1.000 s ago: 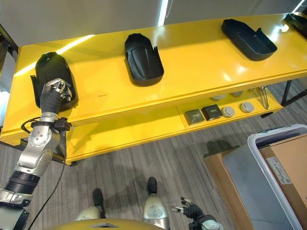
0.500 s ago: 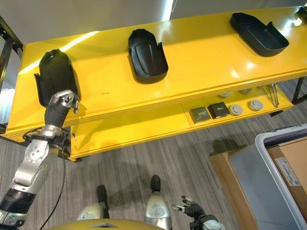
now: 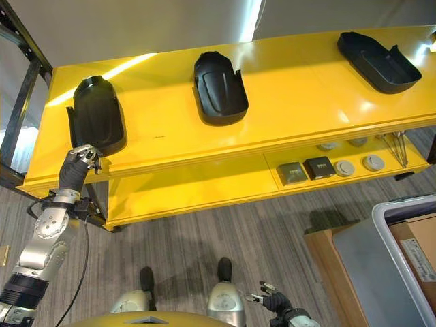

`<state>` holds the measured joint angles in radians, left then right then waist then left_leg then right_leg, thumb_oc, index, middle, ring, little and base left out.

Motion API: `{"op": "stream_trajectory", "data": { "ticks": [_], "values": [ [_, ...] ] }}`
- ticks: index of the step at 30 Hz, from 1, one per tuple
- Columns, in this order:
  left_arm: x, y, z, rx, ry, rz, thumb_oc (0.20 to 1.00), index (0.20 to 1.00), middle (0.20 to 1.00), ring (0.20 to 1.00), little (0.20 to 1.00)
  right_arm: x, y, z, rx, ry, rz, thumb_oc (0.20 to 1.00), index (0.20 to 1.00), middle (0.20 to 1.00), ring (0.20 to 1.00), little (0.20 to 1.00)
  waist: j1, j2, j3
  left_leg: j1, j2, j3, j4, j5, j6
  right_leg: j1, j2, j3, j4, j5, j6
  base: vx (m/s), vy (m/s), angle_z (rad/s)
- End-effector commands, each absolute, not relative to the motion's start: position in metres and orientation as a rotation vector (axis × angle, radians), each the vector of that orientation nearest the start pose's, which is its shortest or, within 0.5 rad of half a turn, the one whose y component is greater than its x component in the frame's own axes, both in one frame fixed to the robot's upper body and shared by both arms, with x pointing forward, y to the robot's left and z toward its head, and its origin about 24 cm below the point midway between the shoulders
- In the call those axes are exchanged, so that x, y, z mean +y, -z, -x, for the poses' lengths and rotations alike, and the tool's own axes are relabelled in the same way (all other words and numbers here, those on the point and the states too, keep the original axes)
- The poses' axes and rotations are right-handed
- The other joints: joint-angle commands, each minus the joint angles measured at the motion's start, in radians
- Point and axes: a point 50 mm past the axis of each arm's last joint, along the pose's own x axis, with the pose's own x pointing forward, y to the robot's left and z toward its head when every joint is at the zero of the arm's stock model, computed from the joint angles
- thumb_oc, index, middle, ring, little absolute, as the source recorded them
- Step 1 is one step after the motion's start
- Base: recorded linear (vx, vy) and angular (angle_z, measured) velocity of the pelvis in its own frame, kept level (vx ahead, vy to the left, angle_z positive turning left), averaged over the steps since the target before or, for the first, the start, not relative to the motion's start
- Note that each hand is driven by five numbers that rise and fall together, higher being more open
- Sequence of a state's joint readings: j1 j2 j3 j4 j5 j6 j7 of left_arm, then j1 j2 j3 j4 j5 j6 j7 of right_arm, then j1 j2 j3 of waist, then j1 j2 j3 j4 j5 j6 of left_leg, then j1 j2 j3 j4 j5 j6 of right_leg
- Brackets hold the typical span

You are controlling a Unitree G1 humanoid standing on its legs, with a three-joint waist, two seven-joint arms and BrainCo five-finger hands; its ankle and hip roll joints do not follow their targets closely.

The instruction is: Move parts from the plastic box to the shelf.

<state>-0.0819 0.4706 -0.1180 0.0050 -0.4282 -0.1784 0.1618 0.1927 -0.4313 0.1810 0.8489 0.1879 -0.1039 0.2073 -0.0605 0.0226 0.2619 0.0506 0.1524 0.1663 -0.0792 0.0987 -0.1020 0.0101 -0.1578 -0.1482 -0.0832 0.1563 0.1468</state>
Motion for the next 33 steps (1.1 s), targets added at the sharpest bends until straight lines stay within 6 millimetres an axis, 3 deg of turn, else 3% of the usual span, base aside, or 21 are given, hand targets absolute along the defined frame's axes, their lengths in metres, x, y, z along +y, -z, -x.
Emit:
{"op": "stream_trajectory", "data": {
  "ticks": [1, 16, 24, 33],
  "values": [
    [0.215, -0.116, -0.281, -0.338, -0.064, -0.065, 0.200, 0.200, 0.200, 0.200, 0.200, -0.264, 0.131, -0.086, 1.004, -0.100, 0.194, 1.000, 1.000, 1.000, 1.000, 1.000, -0.003, -0.052, -0.035, -0.043, 0.056, 0.006, 0.089, -0.050, 0.008, -0.007, -0.092, 0.034, 0.029, -0.027, 0.055, 0.00, 0.000, 0.00],
    [0.213, -0.108, -0.300, -0.290, -0.137, -0.022, 0.200, 0.200, 0.200, 0.200, 0.200, -0.262, 0.131, -0.093, 0.995, -0.122, 0.201, 1.000, 1.000, 1.000, 1.000, 1.000, -0.028, -0.058, -0.027, -0.050, 0.063, 0.014, 0.104, -0.054, 0.006, -0.020, -0.086, 0.055, 0.039, -0.030, 0.052, 0.00, -0.004, -0.04],
    [0.222, -0.097, -0.304, -0.257, -0.198, -0.005, 0.200, 0.200, 0.200, 0.200, 0.200, -0.260, 0.131, -0.094, 0.997, -0.135, 0.203, 1.000, 1.000, 1.000, 1.000, 1.000, -0.031, -0.061, -0.027, -0.051, 0.063, 0.015, 0.108, -0.055, 0.006, -0.023, -0.086, 0.060, 0.043, -0.033, 0.051, 0.00, 0.000, 0.00],
    [0.236, -0.098, -0.309, -0.254, -0.274, -0.029, 0.200, 0.200, 0.200, 0.200, 0.200, -0.262, 0.131, -0.094, 1.007, -0.149, 0.219, 1.000, 1.000, 1.000, 1.000, 1.000, -0.039, -0.063, -0.032, -0.043, 0.066, 0.021, 0.105, -0.055, 0.004, -0.018, -0.084, 0.062, 0.041, -0.035, 0.050, 0.00, 0.000, 0.00]
  ]
}}
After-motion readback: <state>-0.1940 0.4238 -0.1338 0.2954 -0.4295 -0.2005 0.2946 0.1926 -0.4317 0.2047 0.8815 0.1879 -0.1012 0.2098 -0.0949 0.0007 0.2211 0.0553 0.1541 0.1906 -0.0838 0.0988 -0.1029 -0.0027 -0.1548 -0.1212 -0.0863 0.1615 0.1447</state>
